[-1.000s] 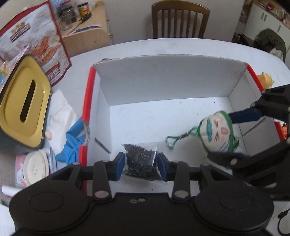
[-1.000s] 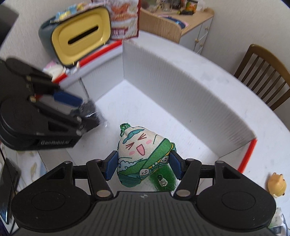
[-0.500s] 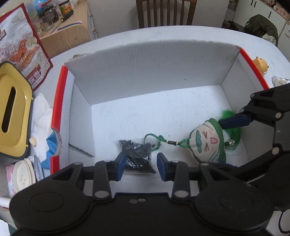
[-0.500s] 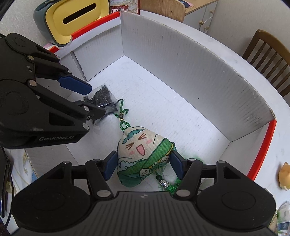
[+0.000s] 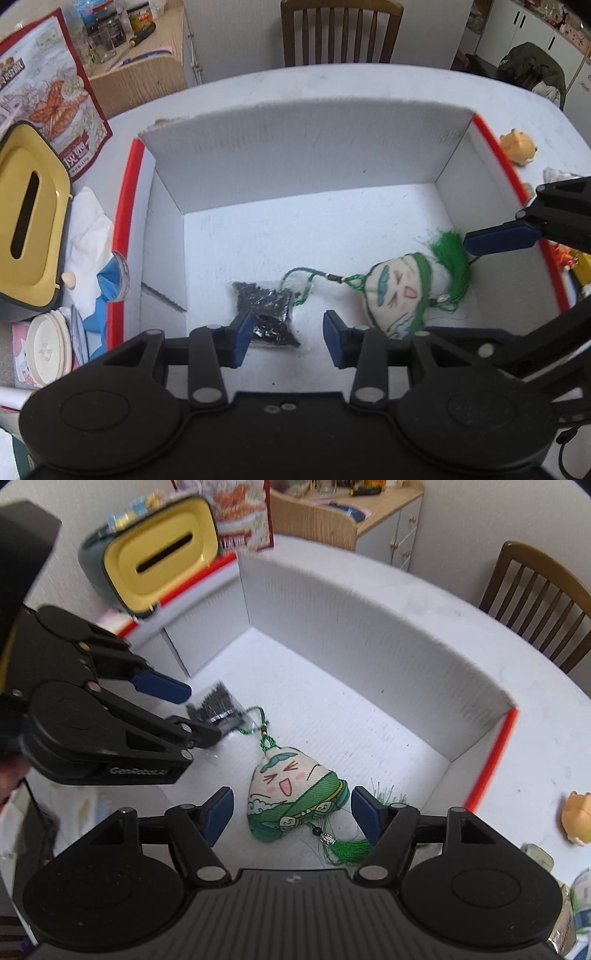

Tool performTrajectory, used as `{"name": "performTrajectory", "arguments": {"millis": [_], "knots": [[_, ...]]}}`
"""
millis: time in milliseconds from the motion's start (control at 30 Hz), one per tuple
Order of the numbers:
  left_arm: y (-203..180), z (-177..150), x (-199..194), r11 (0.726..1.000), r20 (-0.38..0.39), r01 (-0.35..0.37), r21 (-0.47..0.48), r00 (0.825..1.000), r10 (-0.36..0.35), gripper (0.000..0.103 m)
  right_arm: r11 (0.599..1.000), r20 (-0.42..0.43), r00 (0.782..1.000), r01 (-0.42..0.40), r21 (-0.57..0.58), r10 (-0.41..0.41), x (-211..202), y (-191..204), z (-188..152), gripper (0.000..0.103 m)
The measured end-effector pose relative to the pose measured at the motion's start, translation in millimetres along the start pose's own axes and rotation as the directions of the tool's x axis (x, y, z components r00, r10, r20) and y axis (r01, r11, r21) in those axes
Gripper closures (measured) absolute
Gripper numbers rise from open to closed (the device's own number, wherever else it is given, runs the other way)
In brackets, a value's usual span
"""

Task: Organize objects
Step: 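Lower both held items into the red box and open both grippers, then withdraw both grippers from the box back toward the item pile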

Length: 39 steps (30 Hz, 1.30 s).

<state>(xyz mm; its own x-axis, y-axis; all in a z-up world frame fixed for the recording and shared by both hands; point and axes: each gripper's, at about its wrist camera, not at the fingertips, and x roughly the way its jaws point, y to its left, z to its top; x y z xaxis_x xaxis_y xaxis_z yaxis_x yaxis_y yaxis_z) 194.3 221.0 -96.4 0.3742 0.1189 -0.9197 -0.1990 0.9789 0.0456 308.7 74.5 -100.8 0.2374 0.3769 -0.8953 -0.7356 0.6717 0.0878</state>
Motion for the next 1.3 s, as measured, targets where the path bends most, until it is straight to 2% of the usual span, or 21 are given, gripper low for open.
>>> {"name": "performTrajectory", "arguments": {"millis": [233, 567, 667, 767, 900, 1300], "knots": [[-13, 1, -32, 1.0, 0.067, 0.009, 0.006, 0.998, -0.009, 0.055, 0.999, 0.08, 0.997, -0.014, 0.038, 0.011, -47, -2, -8, 0.033], [-39, -3, -80, 0.999, 0.168, 0.022, 0.027, 0.986, -0.026, 0.043, 0.997, 0.177, 0.984, -0.011, 0.082, -0.004, -105, -6, -29, 0.033], [-48, -5, -91, 0.999, 0.188, 0.027, 0.032, 0.982, -0.033, 0.039, 0.996, 0.206, 0.979, -0.011, 0.09, -0.008, -123, -8, -38, 0.03], [-58, -8, -100, 0.999, 0.2, 0.03, 0.035, 0.979, -0.036, 0.039, 0.995, 0.231, 0.973, -0.01, 0.096, -0.013, -140, -11, -48, 0.03], [-72, -12, -111, 0.999, 0.218, 0.027, 0.034, 0.975, -0.034, 0.031, 0.994, 0.257, 0.966, -0.006, 0.106, -0.021, -157, -17, -62, 0.029], [-135, -20, -132, 0.999, 0.244, 0.013, 0.034, 0.97, -0.021, 0.017, 0.987, 0.323, 0.946, -0.022, 0.158, -0.031, -202, -59, -114, 0.021]]}}
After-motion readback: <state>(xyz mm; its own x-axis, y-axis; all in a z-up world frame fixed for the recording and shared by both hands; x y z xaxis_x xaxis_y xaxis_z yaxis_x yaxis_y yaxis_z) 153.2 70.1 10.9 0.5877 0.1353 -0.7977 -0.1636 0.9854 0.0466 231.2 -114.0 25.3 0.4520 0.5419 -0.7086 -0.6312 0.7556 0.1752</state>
